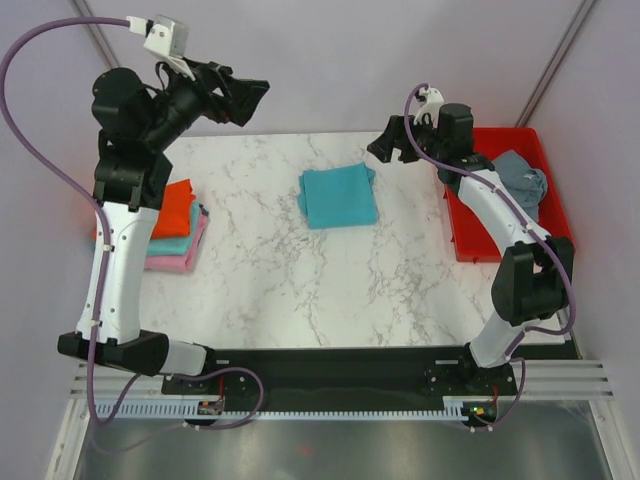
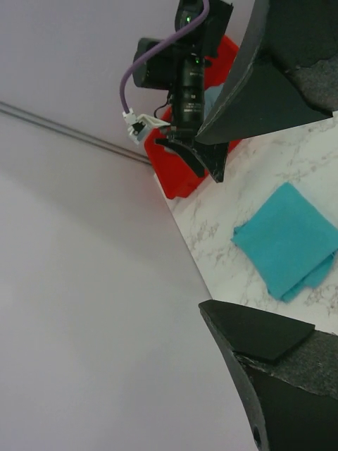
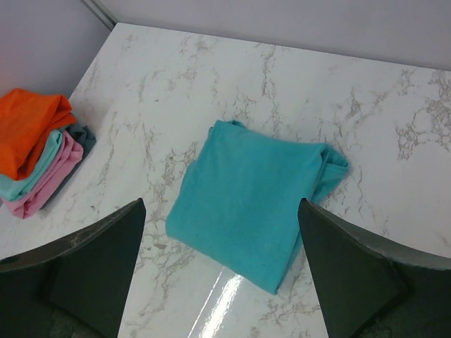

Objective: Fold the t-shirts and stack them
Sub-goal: Fold the tshirt

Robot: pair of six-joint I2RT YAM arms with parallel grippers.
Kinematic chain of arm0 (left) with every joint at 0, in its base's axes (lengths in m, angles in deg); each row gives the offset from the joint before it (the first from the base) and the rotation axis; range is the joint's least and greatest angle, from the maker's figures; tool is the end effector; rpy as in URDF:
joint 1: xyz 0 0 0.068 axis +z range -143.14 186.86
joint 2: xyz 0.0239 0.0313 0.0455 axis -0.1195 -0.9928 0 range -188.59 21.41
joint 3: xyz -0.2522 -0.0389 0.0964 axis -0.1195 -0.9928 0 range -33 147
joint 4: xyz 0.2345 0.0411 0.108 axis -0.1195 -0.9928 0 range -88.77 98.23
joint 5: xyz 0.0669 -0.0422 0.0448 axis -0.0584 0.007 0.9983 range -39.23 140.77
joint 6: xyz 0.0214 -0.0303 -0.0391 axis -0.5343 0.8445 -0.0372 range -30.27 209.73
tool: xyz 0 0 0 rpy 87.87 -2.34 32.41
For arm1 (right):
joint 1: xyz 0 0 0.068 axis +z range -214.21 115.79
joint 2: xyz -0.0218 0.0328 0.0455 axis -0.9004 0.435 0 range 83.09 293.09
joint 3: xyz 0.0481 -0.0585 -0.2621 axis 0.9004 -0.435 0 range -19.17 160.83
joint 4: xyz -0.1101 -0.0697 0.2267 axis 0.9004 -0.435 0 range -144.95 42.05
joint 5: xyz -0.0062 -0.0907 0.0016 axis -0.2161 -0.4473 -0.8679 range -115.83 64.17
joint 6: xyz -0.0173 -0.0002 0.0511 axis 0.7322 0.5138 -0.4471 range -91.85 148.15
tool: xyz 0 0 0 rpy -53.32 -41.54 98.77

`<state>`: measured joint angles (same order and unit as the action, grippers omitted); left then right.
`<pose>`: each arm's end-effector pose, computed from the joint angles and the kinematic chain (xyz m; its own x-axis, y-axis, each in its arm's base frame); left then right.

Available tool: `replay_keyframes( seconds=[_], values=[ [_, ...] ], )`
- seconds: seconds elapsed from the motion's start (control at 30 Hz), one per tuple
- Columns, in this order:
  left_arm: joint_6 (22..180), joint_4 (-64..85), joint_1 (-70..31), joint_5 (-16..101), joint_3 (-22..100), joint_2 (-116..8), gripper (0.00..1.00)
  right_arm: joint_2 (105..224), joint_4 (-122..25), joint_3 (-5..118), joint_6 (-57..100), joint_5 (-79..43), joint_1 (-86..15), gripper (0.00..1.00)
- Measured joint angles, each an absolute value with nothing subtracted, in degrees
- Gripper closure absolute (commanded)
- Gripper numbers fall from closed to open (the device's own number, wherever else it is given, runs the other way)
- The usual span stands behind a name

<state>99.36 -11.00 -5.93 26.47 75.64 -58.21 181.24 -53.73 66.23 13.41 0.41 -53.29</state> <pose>0.2527 -0.0722 0.5626 0.0637 -0.1708 -0.9832 0.6166 0.7814 -0.0958 0.3997 0.0932 0.3456 -0.4497 0.1455 -0.8813 -0.4832 0.7902 0.3771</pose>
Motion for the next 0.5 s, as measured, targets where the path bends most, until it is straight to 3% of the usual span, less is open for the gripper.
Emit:
replay_keyframes(
  seconds=[0.13, 0.37, 0.5],
  values=[
    [102.1, -10.9, -3.0, 20.7, 76.0, -57.9, 0.05, 181.2, -53.0, 65.9, 12.9, 0.9, -53.3, 0.02],
    [91.2, -10.5, -6.4, 38.0, 69.0, -53.2, 0.06, 181.2, -53.1, 66.1, 14.4, 1.3, -53.3, 0.02],
    [88.8, -10.2, -6.4, 40.9, 68.2, -52.3, 0.02, 181.2, -53.1, 66.2, 14.7, 1.5, -53.3, 0.02]
  ],
)
